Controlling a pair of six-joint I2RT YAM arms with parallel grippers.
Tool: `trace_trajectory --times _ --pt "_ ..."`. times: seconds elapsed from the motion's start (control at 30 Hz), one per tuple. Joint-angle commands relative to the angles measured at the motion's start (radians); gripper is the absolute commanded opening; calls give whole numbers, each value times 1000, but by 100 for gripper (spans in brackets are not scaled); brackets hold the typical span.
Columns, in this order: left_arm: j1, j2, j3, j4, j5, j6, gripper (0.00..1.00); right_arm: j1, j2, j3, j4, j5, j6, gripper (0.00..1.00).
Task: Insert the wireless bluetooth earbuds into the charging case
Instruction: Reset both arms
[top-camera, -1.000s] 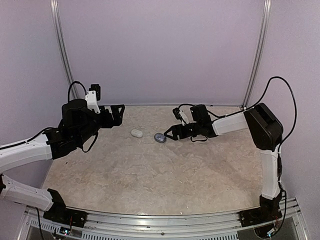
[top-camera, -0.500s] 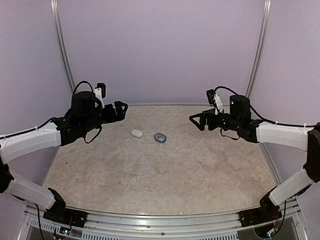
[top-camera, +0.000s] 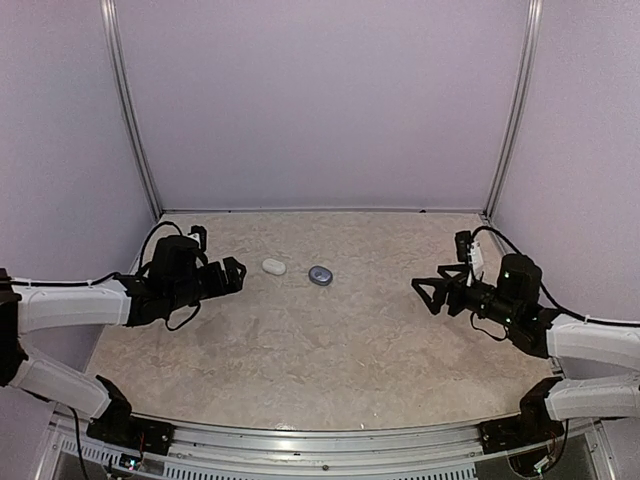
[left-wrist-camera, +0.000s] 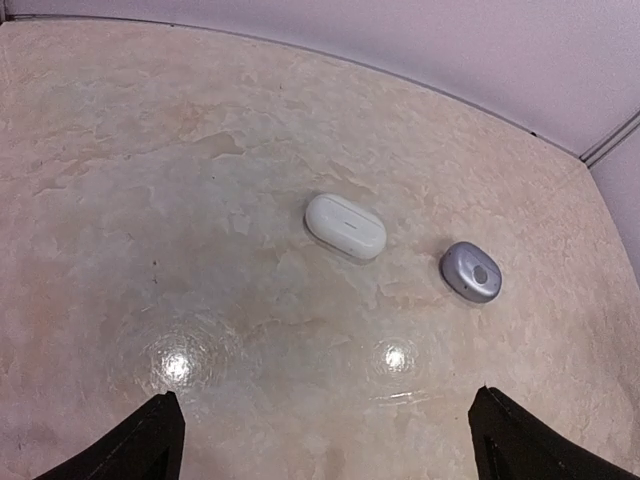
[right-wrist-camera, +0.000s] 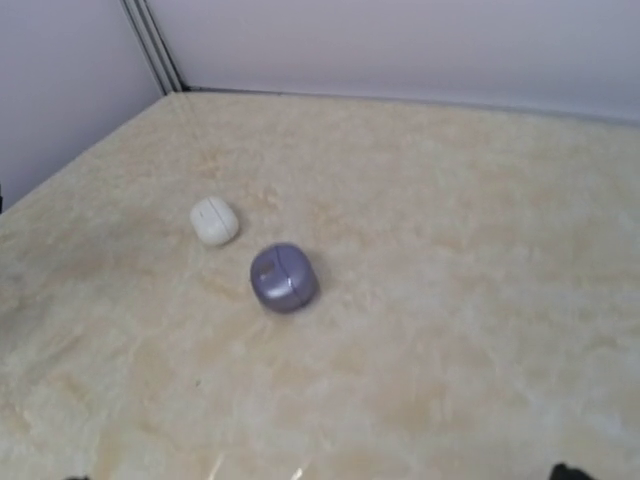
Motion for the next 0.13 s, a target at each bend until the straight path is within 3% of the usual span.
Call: trace_trajectory --times 0.0,0.1 --pt "5 -24 -24 66 -35 -37 99 -5 -25 -58 108 20 36 99" --pt "6 -27 -20 66 -44 -39 99 -5 -22 -56 113 23 30 100"
